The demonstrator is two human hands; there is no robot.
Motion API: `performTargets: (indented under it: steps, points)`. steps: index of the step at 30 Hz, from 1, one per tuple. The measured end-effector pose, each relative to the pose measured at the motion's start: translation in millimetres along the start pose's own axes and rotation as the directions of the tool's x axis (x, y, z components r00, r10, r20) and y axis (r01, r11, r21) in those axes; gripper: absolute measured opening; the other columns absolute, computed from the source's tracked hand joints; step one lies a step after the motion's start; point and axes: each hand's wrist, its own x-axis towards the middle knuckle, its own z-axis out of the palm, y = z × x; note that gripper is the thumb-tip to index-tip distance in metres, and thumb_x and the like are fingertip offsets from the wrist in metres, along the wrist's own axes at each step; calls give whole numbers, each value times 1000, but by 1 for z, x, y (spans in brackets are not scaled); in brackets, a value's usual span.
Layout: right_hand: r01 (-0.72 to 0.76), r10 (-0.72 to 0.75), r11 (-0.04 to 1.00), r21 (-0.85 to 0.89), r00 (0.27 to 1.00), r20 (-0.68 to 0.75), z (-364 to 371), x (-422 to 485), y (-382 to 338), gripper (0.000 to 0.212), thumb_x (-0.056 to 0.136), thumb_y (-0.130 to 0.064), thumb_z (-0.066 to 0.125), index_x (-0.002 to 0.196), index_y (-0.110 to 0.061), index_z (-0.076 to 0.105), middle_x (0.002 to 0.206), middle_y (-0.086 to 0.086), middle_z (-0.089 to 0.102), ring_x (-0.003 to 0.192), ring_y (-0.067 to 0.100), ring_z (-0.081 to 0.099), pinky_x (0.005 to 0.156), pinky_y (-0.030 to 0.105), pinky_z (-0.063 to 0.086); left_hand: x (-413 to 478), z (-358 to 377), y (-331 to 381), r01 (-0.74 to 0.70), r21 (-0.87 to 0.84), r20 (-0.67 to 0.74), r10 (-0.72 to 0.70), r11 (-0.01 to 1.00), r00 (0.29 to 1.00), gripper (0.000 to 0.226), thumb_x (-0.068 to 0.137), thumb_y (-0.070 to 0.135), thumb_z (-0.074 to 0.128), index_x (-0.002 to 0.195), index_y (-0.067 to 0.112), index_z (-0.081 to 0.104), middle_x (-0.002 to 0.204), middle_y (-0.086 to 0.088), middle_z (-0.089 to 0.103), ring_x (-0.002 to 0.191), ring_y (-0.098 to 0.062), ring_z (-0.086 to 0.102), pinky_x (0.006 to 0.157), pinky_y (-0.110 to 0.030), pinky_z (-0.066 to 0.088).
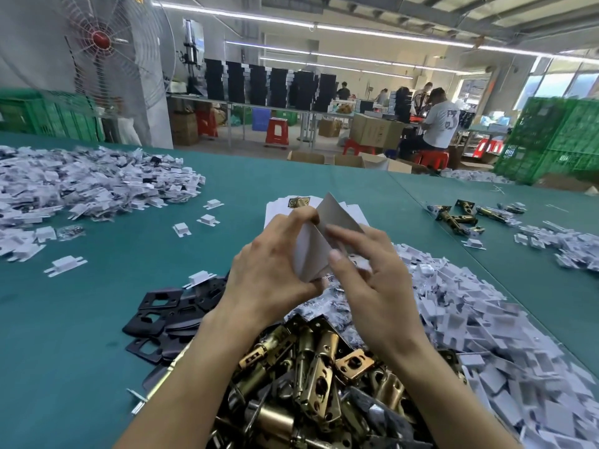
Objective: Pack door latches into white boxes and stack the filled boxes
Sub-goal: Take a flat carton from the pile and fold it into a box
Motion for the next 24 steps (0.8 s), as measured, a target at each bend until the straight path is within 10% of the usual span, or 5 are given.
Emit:
performTargets:
  steps: [4, 8, 24]
  points:
    - [74, -18, 946, 316, 984, -175, -2, -3, -4, 15, 92, -21, 62, 104, -29, 56, 102, -2, 73, 95, 16, 71, 80, 31, 58, -1, -1, 0, 1, -7, 34, 0, 1000, 999, 85, 61, 35, 84, 124, 55, 31, 108, 26, 49, 83, -18, 58, 63, -32, 46]
    - [-56, 92, 975, 213, 982, -163, -3, 0, -1, 6, 89, -22, 72, 91, -25, 67, 88, -2, 73, 86, 16, 71, 80, 50, 58, 1, 0, 2, -18, 2, 61, 18, 1000, 998, 96, 63, 27, 80, 129, 56, 17, 103, 13, 54, 78, -27, 60, 63, -40, 53]
    - [-105, 127, 983, 151, 981, -144, -11, 6, -3, 15, 85, -10, 76, 86, -25, 74, 82, -4, 76, 80, 12, 74, 76, 41, 61, 1, 1, 2, -58, 47, 78, 55, 997, 995, 94, 65, 30, 82, 143, 39, 29, 126, 12, 53, 102, -18, 55, 72, -35, 46]
